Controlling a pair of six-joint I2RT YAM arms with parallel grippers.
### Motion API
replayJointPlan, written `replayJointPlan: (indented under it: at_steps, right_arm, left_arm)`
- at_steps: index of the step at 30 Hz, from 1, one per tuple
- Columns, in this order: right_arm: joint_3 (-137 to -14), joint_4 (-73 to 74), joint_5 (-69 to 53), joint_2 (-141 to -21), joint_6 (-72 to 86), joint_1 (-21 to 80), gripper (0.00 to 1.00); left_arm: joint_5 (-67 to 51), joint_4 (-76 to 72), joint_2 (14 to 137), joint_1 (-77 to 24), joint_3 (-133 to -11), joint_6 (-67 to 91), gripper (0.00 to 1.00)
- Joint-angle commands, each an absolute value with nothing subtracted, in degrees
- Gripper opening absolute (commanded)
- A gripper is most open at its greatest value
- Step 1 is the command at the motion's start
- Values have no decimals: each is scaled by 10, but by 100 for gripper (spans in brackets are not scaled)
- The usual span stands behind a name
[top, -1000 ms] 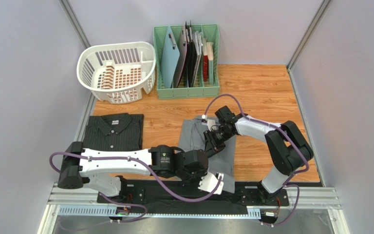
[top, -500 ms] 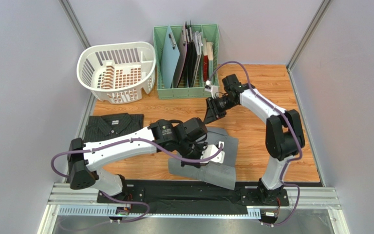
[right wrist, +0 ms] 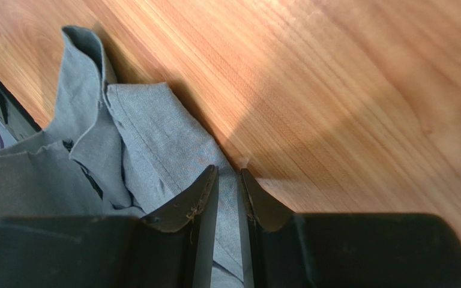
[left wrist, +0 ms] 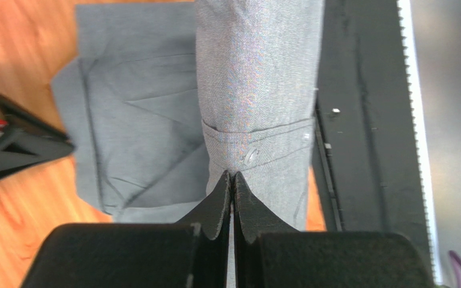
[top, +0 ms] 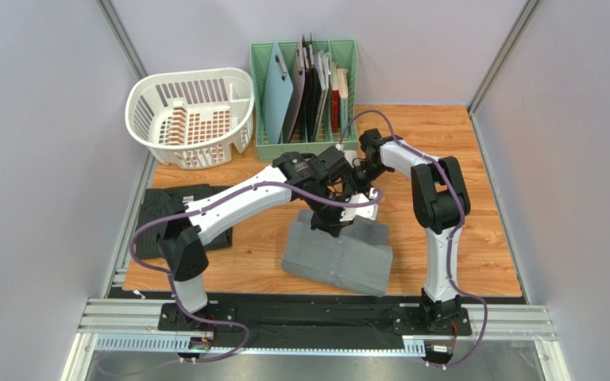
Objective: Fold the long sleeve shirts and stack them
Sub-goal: Fold the shirt
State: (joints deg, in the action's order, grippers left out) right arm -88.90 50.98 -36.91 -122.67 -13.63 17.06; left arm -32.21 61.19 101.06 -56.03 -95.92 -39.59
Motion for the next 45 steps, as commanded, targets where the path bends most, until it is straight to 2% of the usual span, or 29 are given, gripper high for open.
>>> replayJointPlan:
  at_steps: [1, 12, 34, 35, 39, 41, 44, 45]
  right_arm:
    - [-908, 530, -387, -1226, -173, 172, 23]
    - [-923, 557, -432, -1231, -184, 173, 21]
    - [-965, 586, -461, -1270, -187, 172, 21]
    - [-967, 586, -461, -1270, -187, 172, 21]
    - [-994, 594, -433, -1267, -193, 164, 23]
    - [-1037, 603, -404, -1266, -198, 138, 27]
    - [-1088, 639, -374, -1260, -212, 90, 33]
    - [-1119, 671, -373, -1258, -219, 78, 35]
  left_arm:
    - [-366, 646, 1071, -523, -1032, -465, 0]
    - [-369, 655, 1207, -464, -1157, -533, 0]
    - [-310, 475, 1275, -441, -1095, -519, 0]
    - [-302, 467, 1276, -440, -1088, -514, 3]
    - [-294, 433, 1263, -436, -1101, -461, 26]
    - [-302, 439, 1235, -423, -1116, -411, 35]
    - [-322, 473, 1191, -395, -1116, -339, 40]
    - [-333, 495, 1180, -385, -1111, -322, 48]
